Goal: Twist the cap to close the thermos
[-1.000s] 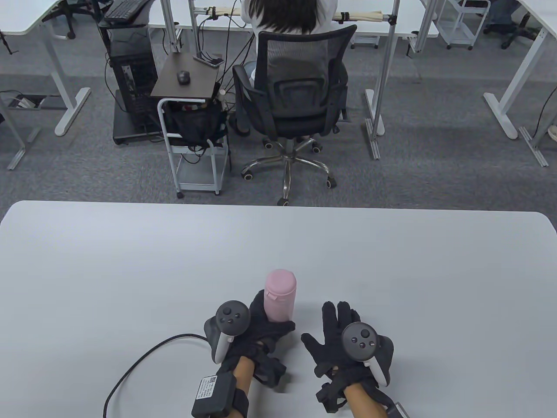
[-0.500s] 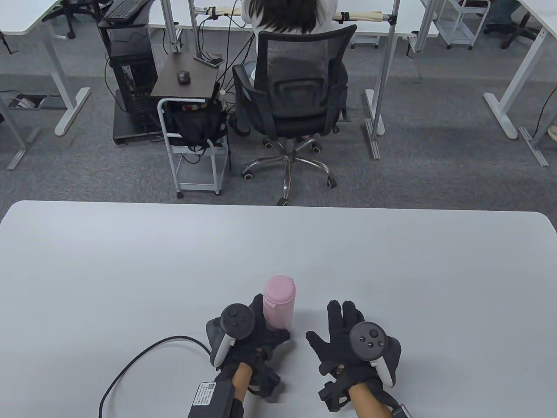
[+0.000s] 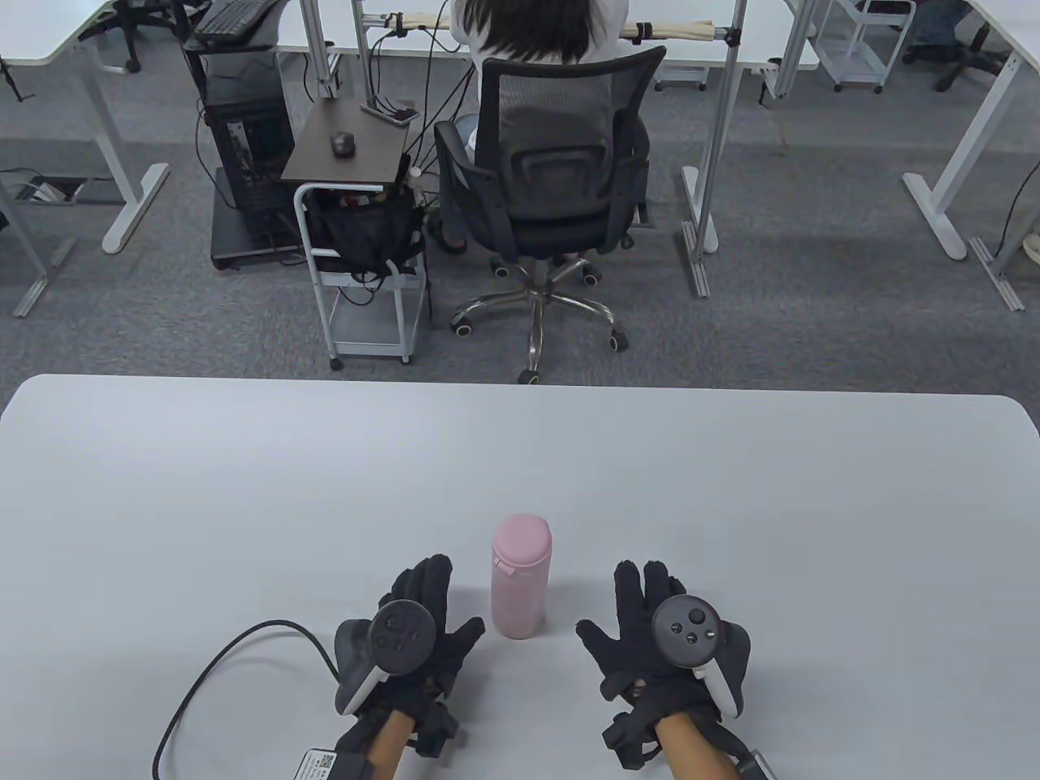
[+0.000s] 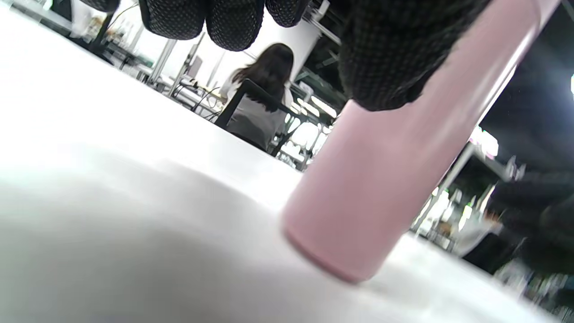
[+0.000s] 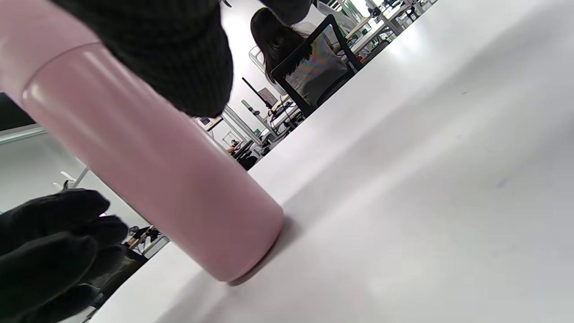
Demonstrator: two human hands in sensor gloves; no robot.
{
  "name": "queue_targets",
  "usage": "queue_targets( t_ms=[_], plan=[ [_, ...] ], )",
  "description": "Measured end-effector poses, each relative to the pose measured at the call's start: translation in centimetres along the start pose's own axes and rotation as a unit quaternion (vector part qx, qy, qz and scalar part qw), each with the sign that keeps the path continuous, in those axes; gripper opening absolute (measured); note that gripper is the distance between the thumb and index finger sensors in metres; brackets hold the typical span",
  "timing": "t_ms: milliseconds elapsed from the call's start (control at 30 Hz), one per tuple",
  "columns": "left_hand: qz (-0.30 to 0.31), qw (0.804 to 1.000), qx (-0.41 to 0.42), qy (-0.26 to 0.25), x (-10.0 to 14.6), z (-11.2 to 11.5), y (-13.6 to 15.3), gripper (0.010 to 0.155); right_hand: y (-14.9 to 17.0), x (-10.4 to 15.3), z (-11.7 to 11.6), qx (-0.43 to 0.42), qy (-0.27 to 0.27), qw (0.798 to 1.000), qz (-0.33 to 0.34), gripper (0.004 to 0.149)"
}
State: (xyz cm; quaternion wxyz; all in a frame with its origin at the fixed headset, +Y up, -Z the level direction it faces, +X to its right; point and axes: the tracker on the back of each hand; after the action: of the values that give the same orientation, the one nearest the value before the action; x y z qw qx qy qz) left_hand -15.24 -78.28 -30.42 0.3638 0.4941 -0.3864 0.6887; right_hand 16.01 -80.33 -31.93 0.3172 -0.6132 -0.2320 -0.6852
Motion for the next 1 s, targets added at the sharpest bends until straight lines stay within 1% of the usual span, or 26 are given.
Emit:
queue_targets(
  t_ms=[33,100,200,300,367,467,567,667,800,833,900,933,1000],
  plan=[
    [-0.001,1.0,-0.027,0.003,0.2,0.0,-0.1,0.085,0.2,0.0,0.0,0.009,-0.001,1.0,-0.001,0.088],
    [0.002,0.999,-0.036,0.008,0.3,0.1,-0.2,0.084,0.2,0.1,0.1,0.023,-0.008,1.0,-0.003,0.088],
    [-0.007,0.998,-0.041,0.043,0.5,0.3,-0.2,0.082,-0.3,0.3,0.3,0.031,-0.02,0.999,0.002,0.088],
    [-0.019,0.994,-0.099,0.029,0.9,0.1,-0.1,0.082,-0.9,0.6,0.7,0.032,-0.022,0.999,0.015,0.087],
    [-0.019,0.995,-0.097,0.03,1.0,0.0,0.0,0.083,-1.2,0.7,0.9,0.039,-0.024,0.999,0.022,0.087],
    [-0.018,0.997,-0.072,0.032,1.1,-0.1,0.1,0.084,-1.5,1.0,1.1,0.048,-0.022,0.998,0.031,0.087],
    [-0.014,0.997,-0.07,0.035,1.2,0.1,0.1,0.087,-2.0,1.1,1.2,0.052,-0.023,0.998,0.037,0.087],
    [-0.01,0.996,-0.073,0.05,1.2,0.4,-0.2,0.089,-2.2,1.1,1.1,0.057,-0.025,0.997,0.039,0.087],
    [-0.006,0.996,-0.076,0.051,1.2,0.6,-0.5,0.088,-2.1,1.1,0.9,0.067,-0.031,0.997,0.036,0.087],
    [-0.005,0.996,-0.076,0.05,1.1,0.6,-0.5,0.085,-2.1,1.1,0.8,0.068,-0.031,0.997,0.035,0.087],
    [0.003,0.996,-0.084,0.024,1.2,0.6,-0.5,0.081,-1.9,1.0,0.4,0.073,-0.039,0.996,0.032,0.087],
    [0.004,0.996,-0.086,0.019,1.2,0.5,-0.5,0.081,-1.9,1.0,0.3,0.075,-0.042,0.996,0.032,0.087],
    [0.002,0.996,-0.082,0.026,1.2,0.6,-0.4,0.082,-1.9,0.9,0.1,0.078,-0.047,0.995,0.032,0.087]
  ],
)
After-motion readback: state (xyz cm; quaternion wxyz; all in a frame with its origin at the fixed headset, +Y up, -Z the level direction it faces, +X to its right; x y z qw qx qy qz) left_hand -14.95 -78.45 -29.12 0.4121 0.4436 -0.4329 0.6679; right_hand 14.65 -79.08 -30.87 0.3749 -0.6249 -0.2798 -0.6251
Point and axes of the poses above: the tracker on the back of each hand, its own y axis roughly to the little-finger side, its own x axis roughly from the fingertips to the wrist, z = x × y, and after that the axes turned 14 degrees about y, right-handed
